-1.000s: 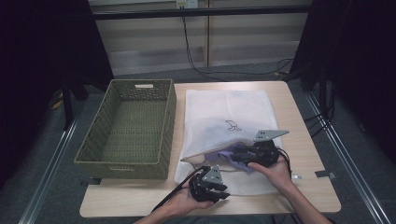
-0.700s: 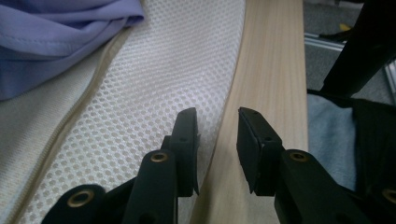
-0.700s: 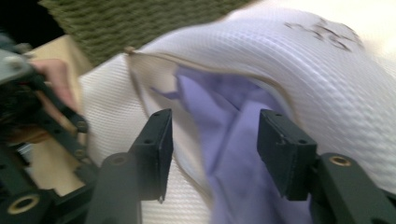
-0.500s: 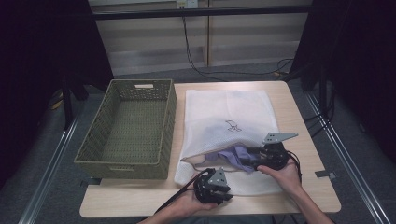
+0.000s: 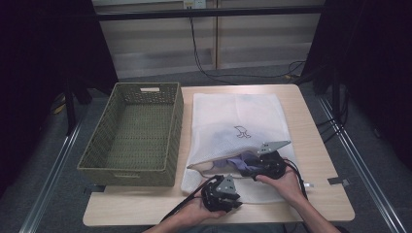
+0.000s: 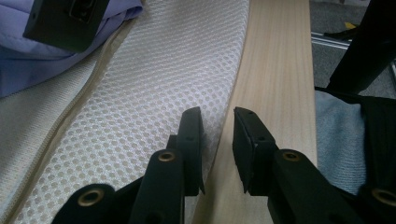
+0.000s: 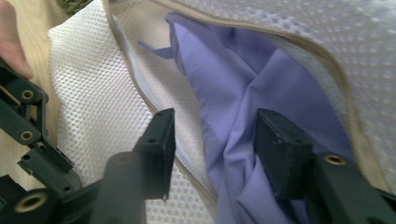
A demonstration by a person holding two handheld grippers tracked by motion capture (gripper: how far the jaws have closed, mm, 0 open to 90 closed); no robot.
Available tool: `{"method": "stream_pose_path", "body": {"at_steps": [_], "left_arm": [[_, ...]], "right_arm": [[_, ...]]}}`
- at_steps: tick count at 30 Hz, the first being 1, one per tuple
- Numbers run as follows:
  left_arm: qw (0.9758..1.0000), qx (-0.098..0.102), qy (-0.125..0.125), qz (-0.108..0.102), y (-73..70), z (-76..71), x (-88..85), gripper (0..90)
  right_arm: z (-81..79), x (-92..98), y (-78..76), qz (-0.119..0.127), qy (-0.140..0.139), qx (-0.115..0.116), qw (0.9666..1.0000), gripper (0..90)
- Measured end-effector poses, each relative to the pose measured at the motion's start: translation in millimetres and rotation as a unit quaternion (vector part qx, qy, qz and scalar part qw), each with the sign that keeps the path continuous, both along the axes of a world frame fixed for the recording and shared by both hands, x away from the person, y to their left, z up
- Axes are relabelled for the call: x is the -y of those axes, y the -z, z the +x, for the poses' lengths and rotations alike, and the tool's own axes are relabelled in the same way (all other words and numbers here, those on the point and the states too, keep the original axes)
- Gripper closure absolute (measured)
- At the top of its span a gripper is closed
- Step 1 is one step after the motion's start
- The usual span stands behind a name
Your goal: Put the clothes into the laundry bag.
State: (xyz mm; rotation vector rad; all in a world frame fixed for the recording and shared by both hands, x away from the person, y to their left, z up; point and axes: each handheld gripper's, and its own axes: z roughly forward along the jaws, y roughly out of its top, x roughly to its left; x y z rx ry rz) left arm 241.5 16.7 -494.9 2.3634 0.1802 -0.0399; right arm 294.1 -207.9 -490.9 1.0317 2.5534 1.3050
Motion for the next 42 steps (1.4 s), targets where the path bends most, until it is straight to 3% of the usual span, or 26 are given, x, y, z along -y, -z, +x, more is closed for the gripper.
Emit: {"method": "stream_pose_path", "body": {"at_steps": [3,5,10,11,15,16,20,26,39,42], "left_arm": [[1.0000,0.000,0.001,-0.003,0.4,-0.3,0.2,73.1],[1.0000,-0.001,-0.002,-0.008,1.1,-1.0,0.5,73.2],[1.0000,0.002,-0.001,0.001,-0.1,0.3,0.0,74.6],[1.0000,-0.001,-0.002,-0.007,1.1,0.2,0.2,75.0],[1.0000,-0.002,-0.003,0.005,-0.2,1.5,-0.5,77.7],[1.0000,-0.004,-0.003,-0.003,0.6,1.6,-0.2,78.8],[1.0000,-0.005,-0.007,-0.002,1.0,2.1,-0.3,82.4],[1.0000,-0.008,-0.006,0.000,0.7,2.5,-0.5,84.7],[1.0000,-0.005,-0.005,-0.001,0.9,2.3,-0.6,85.0],[0.9998,-0.017,-0.007,-0.007,1.6,3.3,-1.0,85.0]], "right_arm": [[1.9,-3.1,3.4,-0.021,0.000,0.003,0.9998,51.6],[2.9,-5.4,6.1,-0.030,0.000,-0.008,0.9995,52.9],[3.3,-9.3,6.5,-0.046,0.016,-0.009,0.9987,63.7],[3.8,-9.3,6.9,-0.044,0.019,-0.011,0.9988,65.4],[7.2,-8.8,7.6,-0.044,0.030,-0.017,0.9984,79.2],[7.7,-8.4,7.7,-0.043,0.033,-0.019,0.9984,81.7],[11.1,-7.8,8.7,-0.040,0.033,-0.022,0.9984,86.5],[15.9,-14.8,7.3,-0.050,0.042,-0.021,0.9977,87.3],[19.3,-13.0,8.2,-0.030,0.043,-0.019,0.9984,86.4],[18.7,-12.1,6.1,-0.015,0.041,-0.019,0.9989,82.0]]}}
